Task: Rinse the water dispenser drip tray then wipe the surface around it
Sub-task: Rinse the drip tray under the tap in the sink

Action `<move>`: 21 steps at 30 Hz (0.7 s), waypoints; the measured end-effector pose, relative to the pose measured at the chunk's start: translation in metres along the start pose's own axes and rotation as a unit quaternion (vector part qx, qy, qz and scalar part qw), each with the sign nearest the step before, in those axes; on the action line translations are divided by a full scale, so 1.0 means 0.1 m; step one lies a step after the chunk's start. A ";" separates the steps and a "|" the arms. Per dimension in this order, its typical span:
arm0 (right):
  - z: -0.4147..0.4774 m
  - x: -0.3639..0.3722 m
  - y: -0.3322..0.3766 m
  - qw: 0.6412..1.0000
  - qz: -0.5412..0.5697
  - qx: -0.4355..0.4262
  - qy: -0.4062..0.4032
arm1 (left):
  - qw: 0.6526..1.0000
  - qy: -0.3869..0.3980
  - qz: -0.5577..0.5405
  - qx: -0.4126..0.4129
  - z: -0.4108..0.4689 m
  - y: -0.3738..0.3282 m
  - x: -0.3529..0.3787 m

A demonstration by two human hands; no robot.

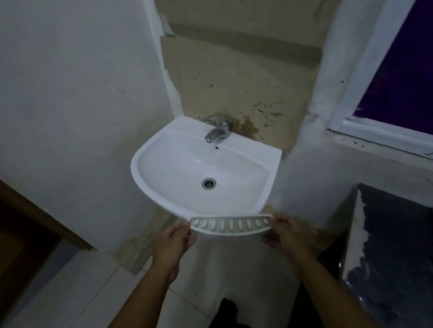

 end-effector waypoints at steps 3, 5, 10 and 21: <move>0.26 0.22 -0.06 1.000 0.019 0.012 0.010 | 1.000 0.022 0.011 -0.016 0.34 -0.11 -0.01; 0.42 0.34 -0.06 0.999 0.033 0.022 0.007 | 0.999 0.042 0.025 -0.018 0.56 -0.22 0.02; 0.77 0.56 -0.11 0.995 0.078 0.056 -0.014 | 0.998 0.033 0.030 -0.043 1.10 -0.44 0.02; 1.22 0.86 -0.26 0.993 0.056 0.010 -0.103 | 0.961 0.131 0.236 -0.059 2.20 -0.64 0.10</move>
Point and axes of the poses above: each hand's wrist, its own z-axis towards the middle knuckle, its own x-axis out of the palm, y = z × x, the point moved 9 cm from there along z, towards the middle knuckle, and after that the axes turned 14 degrees about z, right-handed, at the moved point
